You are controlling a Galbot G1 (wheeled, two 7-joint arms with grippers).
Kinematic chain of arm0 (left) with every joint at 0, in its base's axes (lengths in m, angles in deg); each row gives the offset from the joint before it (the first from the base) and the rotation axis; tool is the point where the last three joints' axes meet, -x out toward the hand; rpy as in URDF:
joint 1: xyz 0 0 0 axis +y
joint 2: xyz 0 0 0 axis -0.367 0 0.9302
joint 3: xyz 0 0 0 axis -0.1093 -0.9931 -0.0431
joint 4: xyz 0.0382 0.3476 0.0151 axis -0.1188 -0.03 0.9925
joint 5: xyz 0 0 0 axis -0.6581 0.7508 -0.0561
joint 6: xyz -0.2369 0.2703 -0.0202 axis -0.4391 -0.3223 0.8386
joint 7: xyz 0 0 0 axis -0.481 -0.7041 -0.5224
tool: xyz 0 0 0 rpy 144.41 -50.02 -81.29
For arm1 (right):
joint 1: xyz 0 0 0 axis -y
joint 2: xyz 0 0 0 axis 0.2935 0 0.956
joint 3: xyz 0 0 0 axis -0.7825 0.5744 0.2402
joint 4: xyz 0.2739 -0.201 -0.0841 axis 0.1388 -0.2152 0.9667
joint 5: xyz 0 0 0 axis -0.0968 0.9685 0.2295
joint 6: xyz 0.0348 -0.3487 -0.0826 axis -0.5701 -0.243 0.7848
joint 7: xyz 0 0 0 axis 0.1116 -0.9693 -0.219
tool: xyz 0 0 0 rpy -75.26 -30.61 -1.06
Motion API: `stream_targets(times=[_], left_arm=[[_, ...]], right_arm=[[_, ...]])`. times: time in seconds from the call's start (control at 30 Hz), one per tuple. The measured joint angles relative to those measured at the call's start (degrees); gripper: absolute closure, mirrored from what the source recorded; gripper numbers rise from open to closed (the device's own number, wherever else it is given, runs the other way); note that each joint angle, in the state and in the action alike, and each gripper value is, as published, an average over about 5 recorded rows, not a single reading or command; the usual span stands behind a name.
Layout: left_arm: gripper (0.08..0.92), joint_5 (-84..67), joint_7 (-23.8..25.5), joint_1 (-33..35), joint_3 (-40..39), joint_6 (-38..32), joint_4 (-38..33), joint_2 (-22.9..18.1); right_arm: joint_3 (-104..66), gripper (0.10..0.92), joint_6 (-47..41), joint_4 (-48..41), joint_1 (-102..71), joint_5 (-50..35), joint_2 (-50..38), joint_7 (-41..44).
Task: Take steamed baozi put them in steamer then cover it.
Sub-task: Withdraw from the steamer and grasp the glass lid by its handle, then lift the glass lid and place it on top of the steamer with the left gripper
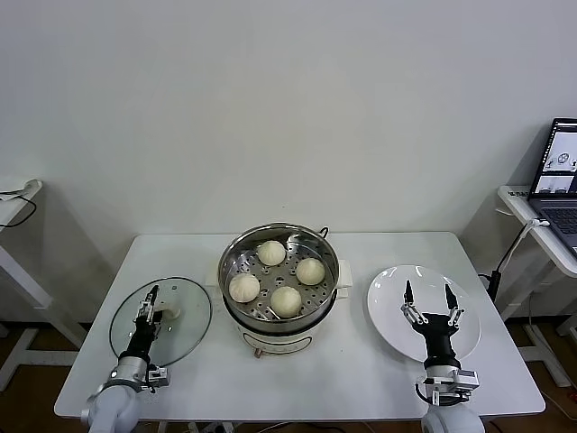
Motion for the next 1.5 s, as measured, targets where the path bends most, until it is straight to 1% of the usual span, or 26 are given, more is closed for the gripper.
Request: stream_targets(times=[0.43,0.57,0.73,0.87,1.03,1.2,1.33,1.5], left_arm=[[0.71,-1.5,1.1,-0.6,-0.2,0.3,0.8,0.1],[0.798,-1.8,1.1,-0.5,0.2,0.1,0.5,0.1],[0.81,-2.5,1.0,0.2,1.7,0.2,-2.1,0.6],[0.81,-3.3,1.4,1.1,3.7,0.6,-6.6,1.6],[0.81,-4.1,3.0,1.9,7.1,2.1,-15.7,3.6],[0.81,-7.4,6.1,2.7,8.2,3.7,-26.2,5.7],[0.81,-11.9,9.2,3.1,6.4,5.9,-34.5,6.6],[0.81,-17.2,12.3,2.0,-0.8,10.4,-42.1,6.9]], right_arm=[[0.0,0.203,0.0,0.4,0.2,0.5,0.4,-0.1],[-0.1,0.203,0.0,0.4,0.2,0.6,0.6,-0.2],[0.0,0.203,0.1,0.4,0.2,0.8,0.9,-0.2],[0.0,0.203,0.1,0.3,0.4,1.1,1.1,-0.3],[0.3,0.203,-0.2,0.5,0.6,1.5,1.4,-0.4],[0.2,0.203,-0.6,1.0,0.7,1.9,1.9,-0.7],[-0.3,0.203,-1.0,1.5,1.0,2.0,1.9,-1.1],[-1.2,0.203,-1.4,1.7,1.3,1.9,2.0,-1.4]])
